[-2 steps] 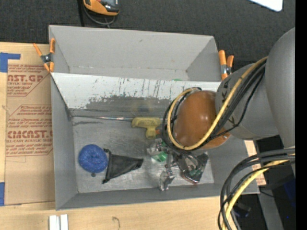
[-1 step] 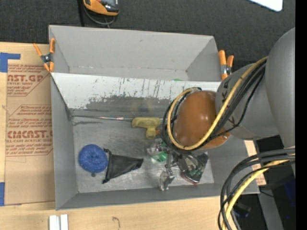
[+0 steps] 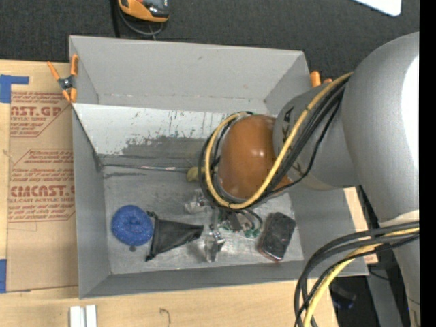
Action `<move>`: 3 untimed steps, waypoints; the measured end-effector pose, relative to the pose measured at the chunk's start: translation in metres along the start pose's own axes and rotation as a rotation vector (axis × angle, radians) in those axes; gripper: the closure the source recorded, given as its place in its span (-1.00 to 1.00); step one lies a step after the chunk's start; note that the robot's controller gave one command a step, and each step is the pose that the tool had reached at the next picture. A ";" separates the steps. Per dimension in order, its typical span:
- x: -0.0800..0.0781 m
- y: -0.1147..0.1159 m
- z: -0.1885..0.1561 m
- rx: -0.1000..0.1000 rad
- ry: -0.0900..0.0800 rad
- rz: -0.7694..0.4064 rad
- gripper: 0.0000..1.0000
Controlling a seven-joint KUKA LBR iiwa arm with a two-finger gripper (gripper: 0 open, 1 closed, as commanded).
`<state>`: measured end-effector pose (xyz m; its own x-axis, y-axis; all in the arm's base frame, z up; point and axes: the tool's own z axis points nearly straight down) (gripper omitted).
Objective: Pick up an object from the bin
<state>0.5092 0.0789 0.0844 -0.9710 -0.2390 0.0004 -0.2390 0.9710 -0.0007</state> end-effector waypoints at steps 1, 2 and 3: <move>-0.059 0.001 -0.001 -0.001 -0.002 -0.047 1.00; -0.059 0.001 -0.001 -0.001 -0.002 -0.047 1.00; -0.068 0.003 -0.158 -0.001 -0.007 -0.068 1.00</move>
Offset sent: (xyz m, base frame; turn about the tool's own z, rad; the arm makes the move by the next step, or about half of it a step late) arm 0.0000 0.0000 0.0000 0.0000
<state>0.5750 0.0979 0.2420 -0.9524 -0.3048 -0.0061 -0.3048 0.9524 -0.0004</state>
